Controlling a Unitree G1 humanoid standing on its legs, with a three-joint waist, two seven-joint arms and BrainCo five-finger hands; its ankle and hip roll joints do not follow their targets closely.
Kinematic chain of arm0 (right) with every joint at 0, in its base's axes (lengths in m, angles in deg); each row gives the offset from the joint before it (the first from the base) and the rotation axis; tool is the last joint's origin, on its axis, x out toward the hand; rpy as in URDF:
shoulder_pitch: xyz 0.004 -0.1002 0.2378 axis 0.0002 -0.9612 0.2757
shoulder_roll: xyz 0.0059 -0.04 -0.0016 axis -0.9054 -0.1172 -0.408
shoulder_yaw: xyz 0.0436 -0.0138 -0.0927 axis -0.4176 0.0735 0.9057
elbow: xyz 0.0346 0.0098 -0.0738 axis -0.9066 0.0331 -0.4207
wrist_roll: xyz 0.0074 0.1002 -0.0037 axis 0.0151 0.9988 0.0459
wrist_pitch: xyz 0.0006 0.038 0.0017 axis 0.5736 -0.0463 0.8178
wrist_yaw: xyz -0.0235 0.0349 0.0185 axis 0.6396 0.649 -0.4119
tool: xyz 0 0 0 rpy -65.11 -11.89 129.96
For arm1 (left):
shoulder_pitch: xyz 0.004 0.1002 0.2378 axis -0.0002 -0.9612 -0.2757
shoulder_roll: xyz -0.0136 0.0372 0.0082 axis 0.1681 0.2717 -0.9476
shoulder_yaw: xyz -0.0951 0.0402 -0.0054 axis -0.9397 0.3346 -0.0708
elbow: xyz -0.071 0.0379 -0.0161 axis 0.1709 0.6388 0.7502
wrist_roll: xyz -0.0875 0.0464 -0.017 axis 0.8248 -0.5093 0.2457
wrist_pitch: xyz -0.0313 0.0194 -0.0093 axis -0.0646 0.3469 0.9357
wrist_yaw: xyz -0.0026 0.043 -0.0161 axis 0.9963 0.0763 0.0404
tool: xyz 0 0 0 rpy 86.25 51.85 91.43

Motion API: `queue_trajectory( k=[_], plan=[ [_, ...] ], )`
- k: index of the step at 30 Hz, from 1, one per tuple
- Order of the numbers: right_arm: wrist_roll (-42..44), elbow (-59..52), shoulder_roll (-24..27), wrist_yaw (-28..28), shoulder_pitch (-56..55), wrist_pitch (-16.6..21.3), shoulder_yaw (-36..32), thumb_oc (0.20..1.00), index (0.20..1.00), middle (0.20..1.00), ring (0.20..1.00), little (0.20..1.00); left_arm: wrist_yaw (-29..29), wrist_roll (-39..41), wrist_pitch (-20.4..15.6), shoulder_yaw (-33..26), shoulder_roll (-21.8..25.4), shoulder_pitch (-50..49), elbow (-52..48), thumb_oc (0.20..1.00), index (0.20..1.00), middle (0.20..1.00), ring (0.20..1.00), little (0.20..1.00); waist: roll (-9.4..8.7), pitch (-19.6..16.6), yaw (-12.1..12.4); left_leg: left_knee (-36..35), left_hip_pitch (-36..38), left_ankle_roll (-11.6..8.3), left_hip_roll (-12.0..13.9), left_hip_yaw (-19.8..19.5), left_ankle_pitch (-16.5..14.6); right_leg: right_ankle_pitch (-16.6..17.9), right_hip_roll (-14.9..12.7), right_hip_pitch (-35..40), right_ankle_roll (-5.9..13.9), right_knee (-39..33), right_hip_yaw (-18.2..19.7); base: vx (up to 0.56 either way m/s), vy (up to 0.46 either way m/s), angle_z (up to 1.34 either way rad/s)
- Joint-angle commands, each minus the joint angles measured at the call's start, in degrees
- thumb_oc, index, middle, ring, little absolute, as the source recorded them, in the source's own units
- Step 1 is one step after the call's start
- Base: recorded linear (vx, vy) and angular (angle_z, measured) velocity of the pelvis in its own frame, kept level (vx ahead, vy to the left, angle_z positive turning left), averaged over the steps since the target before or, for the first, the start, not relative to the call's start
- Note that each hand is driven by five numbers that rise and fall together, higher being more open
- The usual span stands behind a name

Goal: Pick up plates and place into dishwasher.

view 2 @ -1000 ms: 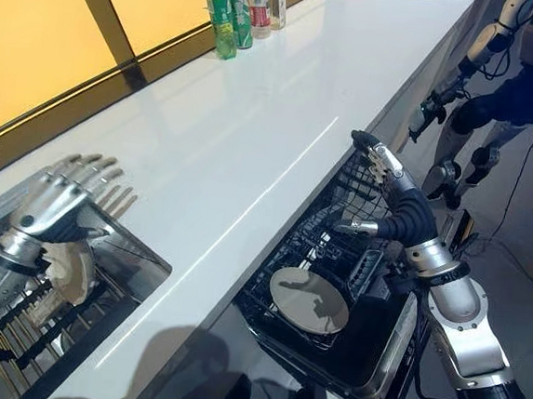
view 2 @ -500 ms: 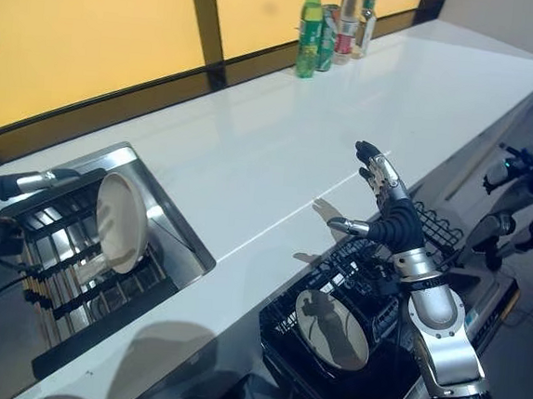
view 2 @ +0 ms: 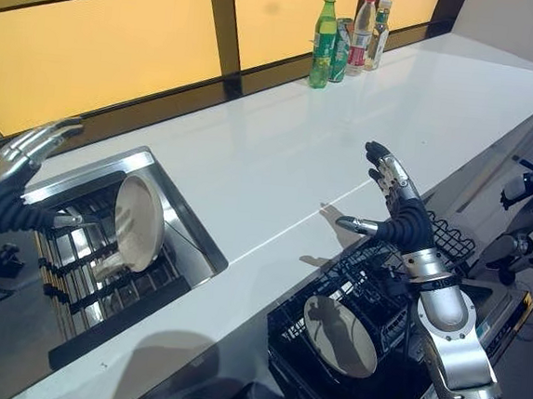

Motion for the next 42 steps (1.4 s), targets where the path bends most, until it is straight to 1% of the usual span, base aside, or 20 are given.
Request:
queue_trajectory(
  k=[1,4,8,11,13,16,18,20,22,25,26,27,29,30,34,36,38,39,40,42],
  plan=[
    [1.5,-1.7,3.6,-0.3,1.6,3.2,0.9,1.0,1.0,1.0,1.0,1.0,7.6,-6.2,-0.7,1.7,5.7,-1.3,3.7,1.0,1.0,1.0,1.0,1.0,-1.07,-1.8,-0.8,2.9,-5.8,-1.14,0.9,-0.2,1.8,-3.2,-3.5,-1.9,3.64,5.5,-1.2,0.03,0.114,0.0],
    [2.2,-1.0,5.0,-0.6,2.2,3.6,1.7,1.0,1.0,1.0,1.0,1.0,12.6,-11.8,0.7,4.6,7.6,0.1,7.2,1.0,1.0,1.0,1.0,1.0,-1.11,-0.7,-1.5,4.0,-6.8,-0.94,0.8,0.6,1.4,-3.0,-3.9,-3.2,3.96,6.2,-0.5,0.0,0.121,-0.03],
    [2.4,0.2,6.2,-0.3,4.0,4.9,3.2,1.0,1.0,1.0,1.0,1.0,19.0,-15.4,3.1,9.6,9.7,3.7,11.4,1.0,1.0,1.0,1.0,1.0,-1.54,1.0,-2.1,5.3,-9.0,-0.61,0.4,1.3,1.3,-2.3,-4.0,-5.5,4.34,6.8,0.5,-0.06,0.086,-0.1],
    [2.3,0.3,6.6,0.7,5.8,5.7,4.5,1.0,1.0,1.0,1.0,1.0,25.9,-19.1,4.6,12.4,11.5,6.9,14.5,1.0,1.0,1.0,1.0,1.0,-2.29,2.8,-2.5,5.8,-10.5,-0.26,0.1,1.8,1.1,-1.8,-4.0,-6.9,4.72,6.6,1.4,-0.08,0.039,-0.07],
    [1.8,0.6,6.4,1.6,7.3,6.2,5.4,1.0,1.0,1.0,1.0,1.0,29.2,-21.0,5.7,14.3,12.7,9.4,15.8,1.0,1.0,1.0,1.0,1.0,-2.8,4.1,-2.6,6.3,-11.8,-0.08,0.0,2.1,1.1,-1.4,-4.0,-8.0,4.91,6.7,1.7,-0.12,0.006,-0.08],
    [1.0,1.0,6.0,3.3,9.5,6.9,6.8,1.0,1.0,1.0,1.0,1.0,33.6,-23.6,8.6,17.5,14.5,13.7,17.1,1.0,1.0,1.0,1.0,1.0,-3.76,6.5,-2.9,7.3,-14.0,0.19,-0.2,2.2,1.1,-0.7,-4.0,-9.8,5.27,7.0,2.3,-0.13,-0.015,-0.06],
    [0.6,1.1,5.8,4.2,10.8,6.8,7.5,1.0,1.0,1.0,1.0,1.0,35.0,-23.9,10.0,19.6,15.6,16.5,18.5,1.0,1.0,1.0,1.0,1.0,-4.16,7.5,-3.0,8.0,-15.2,0.28,-0.1,2.4,1.1,-0.3,-4.1,-10.7,5.43,7.1,2.5,-0.11,-0.02,-0.07],
    [0.0,1.3,5.6,5.0,12.8,7.0,8.5,1.0,1.0,1.0,1.0,1.0,38.0,-24.6,12.2,22.4,16.5,20.2,21.0,1.0,1.0,1.0,1.0,1.0,-4.75,9.1,-3.6,8.6,-16.6,0.43,0.0,2.7,1.1,0.4,-4.0,-11.8,5.63,7.0,3.0,-0.13,-0.007,-0.05],
    [-0.2,1.3,5.4,5.5,13.8,7.1,8.8,1.0,1.0,1.0,1.0,1.0,41.2,-25.7,14.7,24.2,17.2,22.9,22.5,1.0,1.0,1.0,1.0,1.0,-5.2,9.9,-4.1,8.7,-17.5,0.56,0.1,3.0,1.2,0.9,-3.9,-12.5,5.8,6.9,3.4,-0.1,0.002,-0.05],
    [-0.5,1.5,5.0,6.3,15.7,7.3,9.7,1.0,1.0,1.0,1.0,1.0,47.4,-28.4,20.1,27.0,18.8,28.4,26.1,1.0,1.0,1.0,1.0,1.0,-6.03,11.4,-4.7,8.9,-18.8,0.64,0.4,3.5,1.3,1.6,-3.9,-13.7,6.0,6.7,3.8,-0.09,-0.003,-0.12],
    [-0.6,1.7,4.8,6.3,16.1,7.5,9.8,1.0,1.0,1.0,1.0,1.0,48.9,-28.8,21.1,27.9,19.2,30.0,27.1,1.0,1.0,1.0,1.0,1.0,-6.26,11.7,-4.8,9.0,-19.1,0.68,0.5,3.6,1.3,1.8,-3.9,-14.0,6.03,6.6,3.9,-0.07,-0.003,-0.05],
    [-0.7,1.7,4.7,6.4,16.4,7.5,9.9,1.0,1.0,1.0,1.0,1.0,49.6,-28.9,21.8,28.4,19.4,31.0,27.4,1.0,1.0,1.0,1.0,1.0,-6.42,11.9,-5.0,8.9,-19.4,0.7,0.6,3.8,1.3,1.9,-3.9,-14.2,6.03,6.5,4.0,-0.07,-0.008,-0.08],
    [-0.8,1.5,4.3,6.8,17.4,7.7,10.2,1.0,1.0,1.0,1.0,1.0,50.9,-28.9,25.1,30.2,20.1,34.9,27.8,1.0,1.0,1.0,1.0,1.0,-6.92,12.6,-5.2,8.6,-20.1,0.73,0.8,4.0,1.4,2.3,-3.9,-14.8,6.13,6.2,4.0,-0.08,-0.012,-0.06],
    [-0.9,1.4,4.1,6.9,17.8,7.5,10.3,1.0,1.0,1.0,1.0,1.0,50.8,-28.8,25.7,31.1,20.1,36.3,28.1,1.0,1.0,1.0,1.0,1.0,-7.01,12.8,-5.3,8.5,-20.2,0.75,0.8,4.1,1.5,2.4,-3.9,-15.0,6.13,6.2,4.1,-0.06,0.002,-0.05],
    [-1.5,1.2,3.7,6.7,19.2,6.8,10.0,1.0,1.0,1.0,1.0,1.0,46.8,-29.9,25.2,34.9,20.9,40.6,27.1,1.0,1.0,1.0,1.0,1.0,-6.84,13.9,-5.6,8.6,-21.1,0.74,0.8,4.2,1.6,2.6,-4.1,-16.0,6.13,6.6,4.1,-0.05,0.025,-0.02],
    [-1.7,1.1,3.7,6.4,19.8,6.2,9.8,1.0,1.0,1.0,1.0,1.0,43.3,-30.3,22.6,36.2,21.0,41.5,26.4,1.0,1.0,1.0,1.0,1.0,-6.43,14.2,-5.7,8.6,-21.2,0.75,0.7,4.3,1.7,2.6,-4.3,-16.3,6.11,6.8,4.1,-0.02,0.063,-0.01],
    [-1.8,1.3,4.0,5.6,20.0,6.0,9.4,1.0,1.0,1.0,1.0,1.0,40.2,-30.1,20.9,37.4,21.4,41.4,25.1,1.0,1.0,1.0,1.0,1.0,-5.84,14.4,-5.9,8.6,-21.1,0.76,0.6,4.3,1.7,2.6,-4.5,-16.6,6.17,7.0,4.3,0.0,0.094,-0.02],
    [-1.8,1.2,4.3,5.5,20.1,5.7,9.4,1.0,1.0,1.0,1.0,1.0,38.9,-29.6,19.5,37.8,21.4,41.2,24.7,1.0,1.0,1.0,1.0,1.0,-5.5,14.5,-6.0,8.5,-21.0,0.79,0.6,4.4,1.7,2.6,-4.6,-16.7,6.22,7.1,4.4,0.0,0.1,-0.03],
    [-1.9,1.3,4.5,5.3,20.0,5.7,9.3,1.0,1.0,1.0,1.0,1.0,37.4,-29.7,17.2,38.0,21.6,40.7,24.5,1.0,1.0,1.0,1.0,1.0,-5.12,14.6,-6.0,8.5,-20.9,0.84,0.5,4.5,1.7,2.5,-4.7,-16.6,6.22,7.1,4.4,0.01,0.091,-0.03],
    [-1.9,1.5,4.9,4.6,19.9,5.7,8.8,1.0,1.0,1.0,1.0,1.0,35.3,-29.8,14.6,38.0,22.1,39.3,23.6,1.0,1.0,1.0,1.0,1.0,-4.48,14.6,-6.0,8.3,-20.6,0.9,0.3,4.5,1.7,2.5,-4.9,-16.6,6.25,7.1,4.5,0.01,0.078,-0.02]
  ],
)
